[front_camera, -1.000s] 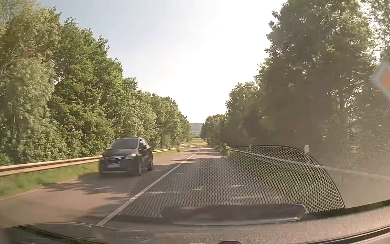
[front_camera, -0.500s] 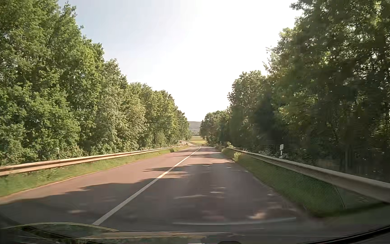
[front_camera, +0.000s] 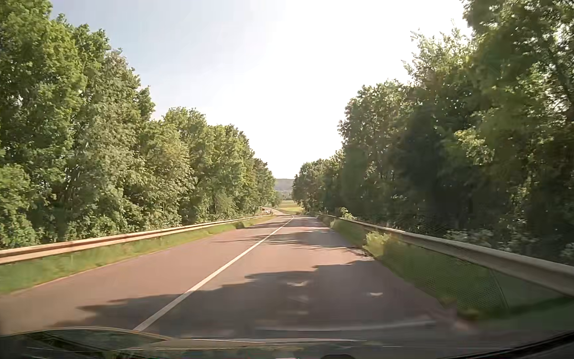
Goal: Follow the waypoints while adhering to traffic rules and regulations
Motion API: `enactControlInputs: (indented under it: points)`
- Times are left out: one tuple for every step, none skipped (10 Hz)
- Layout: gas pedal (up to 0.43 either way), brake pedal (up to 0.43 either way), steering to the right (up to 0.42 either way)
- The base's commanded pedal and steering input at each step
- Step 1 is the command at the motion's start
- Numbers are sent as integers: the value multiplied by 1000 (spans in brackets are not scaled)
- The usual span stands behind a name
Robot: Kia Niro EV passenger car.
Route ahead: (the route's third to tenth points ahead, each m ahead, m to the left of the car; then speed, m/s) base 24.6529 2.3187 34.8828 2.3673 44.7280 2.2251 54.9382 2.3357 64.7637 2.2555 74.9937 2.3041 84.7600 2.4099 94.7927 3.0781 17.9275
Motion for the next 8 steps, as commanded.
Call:
enactControlInputs:
  points:
    - [209,0,0]
    - [209,0,0]
    - [209,0,-1]
    - [209,0,-1]
    - [209,0,-2]
    - [197,0,-3]
    - [197,0,-3]
    - [197,0,-4]
